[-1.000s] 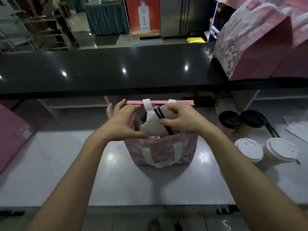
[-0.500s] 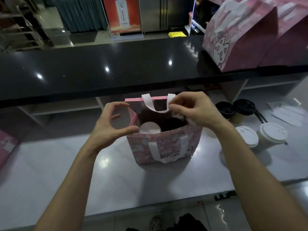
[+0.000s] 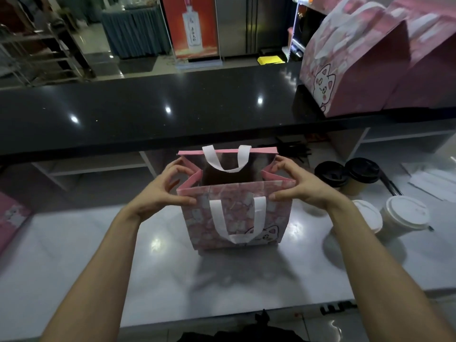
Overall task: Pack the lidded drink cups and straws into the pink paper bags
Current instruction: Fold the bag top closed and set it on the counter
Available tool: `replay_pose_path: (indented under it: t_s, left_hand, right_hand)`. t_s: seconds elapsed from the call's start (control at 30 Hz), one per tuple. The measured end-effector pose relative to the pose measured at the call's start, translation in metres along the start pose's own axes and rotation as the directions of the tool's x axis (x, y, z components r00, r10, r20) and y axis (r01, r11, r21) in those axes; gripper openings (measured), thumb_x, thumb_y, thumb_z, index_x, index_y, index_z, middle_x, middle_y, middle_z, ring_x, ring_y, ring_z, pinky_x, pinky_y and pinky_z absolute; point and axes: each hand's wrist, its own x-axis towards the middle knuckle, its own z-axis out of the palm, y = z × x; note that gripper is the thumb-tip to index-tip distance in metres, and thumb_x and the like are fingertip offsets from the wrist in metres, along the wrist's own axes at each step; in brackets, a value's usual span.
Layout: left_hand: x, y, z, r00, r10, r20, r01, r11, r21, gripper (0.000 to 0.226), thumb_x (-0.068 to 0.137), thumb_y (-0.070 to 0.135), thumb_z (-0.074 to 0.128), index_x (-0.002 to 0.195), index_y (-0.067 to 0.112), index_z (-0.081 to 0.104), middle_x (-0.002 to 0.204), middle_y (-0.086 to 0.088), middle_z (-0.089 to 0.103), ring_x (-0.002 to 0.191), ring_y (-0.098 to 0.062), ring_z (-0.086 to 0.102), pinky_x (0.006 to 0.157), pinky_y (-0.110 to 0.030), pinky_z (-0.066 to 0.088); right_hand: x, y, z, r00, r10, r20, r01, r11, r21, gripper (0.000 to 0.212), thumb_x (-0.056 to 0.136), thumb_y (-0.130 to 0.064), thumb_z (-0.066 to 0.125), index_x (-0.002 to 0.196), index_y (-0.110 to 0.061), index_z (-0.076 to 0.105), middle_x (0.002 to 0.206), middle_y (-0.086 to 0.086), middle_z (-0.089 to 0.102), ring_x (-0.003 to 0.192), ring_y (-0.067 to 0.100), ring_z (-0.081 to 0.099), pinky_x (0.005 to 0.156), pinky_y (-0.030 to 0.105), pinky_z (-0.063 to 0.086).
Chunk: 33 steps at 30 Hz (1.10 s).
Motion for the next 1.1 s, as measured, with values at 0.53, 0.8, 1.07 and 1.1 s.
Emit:
replay_pose_path:
  t_s: [0.53, 0.8, 1.07, 1.1]
  left_hand:
    - [0.020, -0.022, 0.023, 0.897, 0.166, -0.410, -0.168, 0.985, 0.032, 0.051, 0.079, 0.040, 0.090, 0.120, 0.037, 0.060, 0.123, 0.010, 0.078, 0.121, -0.009, 0.070, 0.100, -0.037, 0.060]
    - [0.031, -0.032, 0.020, 0.900, 0.155, -0.407, -0.221, 0.968, -0.122, 0.023, 0.102, 0.012, 0.074, 0.116, 0.020, 0.056, 0.126, 0.001, 0.080, 0.123, -0.020, 0.073, 0.092, -0.029, 0.064]
    - [0.035, -0.030, 0.018, 0.854, 0.209, -0.477, -0.213, 0.976, 0.047, 0.029, 0.099, 0.000, 0.075, 0.089, 0.018, 0.054, 0.113, -0.001, 0.083, 0.118, -0.020, 0.076, 0.088, -0.035, 0.067]
    - [0.035, -0.030, 0.017, 0.845, 0.219, -0.488, -0.205, 0.975, 0.082, 0.031, 0.098, 0.000, 0.076, 0.086, 0.019, 0.056, 0.113, 0.000, 0.083, 0.117, -0.020, 0.076, 0.089, -0.037, 0.067]
  right_hand:
    - [0.027, 0.011, 0.018, 0.918, -0.227, -0.326, 0.151, 0.958, -0.244, 0.052, 0.087, -0.017, 0.089, 0.126, -0.041, 0.064, 0.123, -0.013, 0.067, 0.121, 0.009, 0.064, 0.112, 0.046, 0.053]
    - [0.030, 0.010, 0.026, 0.897, -0.237, -0.374, 0.143, 0.955, -0.262, 0.058, 0.090, -0.010, 0.082, 0.130, -0.042, 0.055, 0.122, -0.008, 0.068, 0.123, 0.016, 0.065, 0.104, 0.040, 0.057]
    - [0.030, 0.010, 0.030, 0.874, -0.330, -0.358, 0.139, 0.875, -0.465, 0.045, 0.090, -0.001, 0.074, 0.116, -0.033, 0.055, 0.122, -0.006, 0.063, 0.113, 0.021, 0.064, 0.088, 0.042, 0.059]
    - [0.030, 0.009, 0.030, 0.873, -0.338, -0.352, 0.145, 0.869, -0.474, 0.041, 0.090, -0.005, 0.076, 0.115, -0.030, 0.057, 0.121, -0.007, 0.063, 0.113, 0.018, 0.063, 0.092, 0.045, 0.059]
